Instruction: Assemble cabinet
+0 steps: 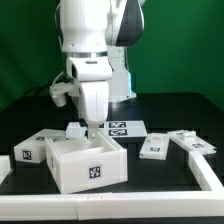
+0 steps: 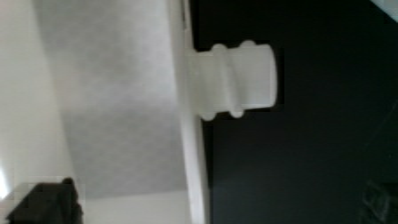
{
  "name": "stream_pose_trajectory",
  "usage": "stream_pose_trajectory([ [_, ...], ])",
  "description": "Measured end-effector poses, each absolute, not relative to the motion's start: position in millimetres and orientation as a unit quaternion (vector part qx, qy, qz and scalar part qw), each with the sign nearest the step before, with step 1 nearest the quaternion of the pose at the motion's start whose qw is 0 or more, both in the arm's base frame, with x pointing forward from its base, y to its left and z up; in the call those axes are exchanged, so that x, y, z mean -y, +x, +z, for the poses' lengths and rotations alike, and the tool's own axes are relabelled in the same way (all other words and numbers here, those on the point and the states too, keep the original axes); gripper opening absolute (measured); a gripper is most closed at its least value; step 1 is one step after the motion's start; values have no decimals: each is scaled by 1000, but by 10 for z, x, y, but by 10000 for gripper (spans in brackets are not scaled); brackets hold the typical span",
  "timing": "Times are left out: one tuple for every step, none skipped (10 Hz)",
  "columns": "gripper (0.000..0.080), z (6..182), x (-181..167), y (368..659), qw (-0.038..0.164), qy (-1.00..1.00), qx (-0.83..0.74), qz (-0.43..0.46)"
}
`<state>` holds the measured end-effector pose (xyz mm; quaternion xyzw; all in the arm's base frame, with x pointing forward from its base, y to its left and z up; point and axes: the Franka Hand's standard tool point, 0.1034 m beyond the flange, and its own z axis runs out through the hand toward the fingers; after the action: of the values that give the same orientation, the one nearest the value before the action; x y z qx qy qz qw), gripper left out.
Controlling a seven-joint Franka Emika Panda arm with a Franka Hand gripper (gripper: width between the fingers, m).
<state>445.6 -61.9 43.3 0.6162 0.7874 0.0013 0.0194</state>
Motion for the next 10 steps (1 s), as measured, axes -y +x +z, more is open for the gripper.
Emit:
stream_pose_trajectory([
  [798, 386, 617, 4439, 15, 617, -787, 0],
  [798, 348, 612, 4446, 13, 618, -786, -1],
  [798, 303, 607, 4486, 11, 618, -786, -1],
  [798, 270, 607, 4536, 11, 619, -785, 0],
  [798, 255, 610, 4571, 11, 624, -782, 1],
  [798, 259, 613, 4579, 12, 625, -780, 2],
  [697, 254, 615, 4569, 11, 625, -780, 1],
  [697, 254, 615, 4567, 11, 625, -780, 1],
  [513, 253, 616, 4566, 11, 625, -780, 1],
  [377, 253, 616, 4565, 11, 626, -780, 1],
])
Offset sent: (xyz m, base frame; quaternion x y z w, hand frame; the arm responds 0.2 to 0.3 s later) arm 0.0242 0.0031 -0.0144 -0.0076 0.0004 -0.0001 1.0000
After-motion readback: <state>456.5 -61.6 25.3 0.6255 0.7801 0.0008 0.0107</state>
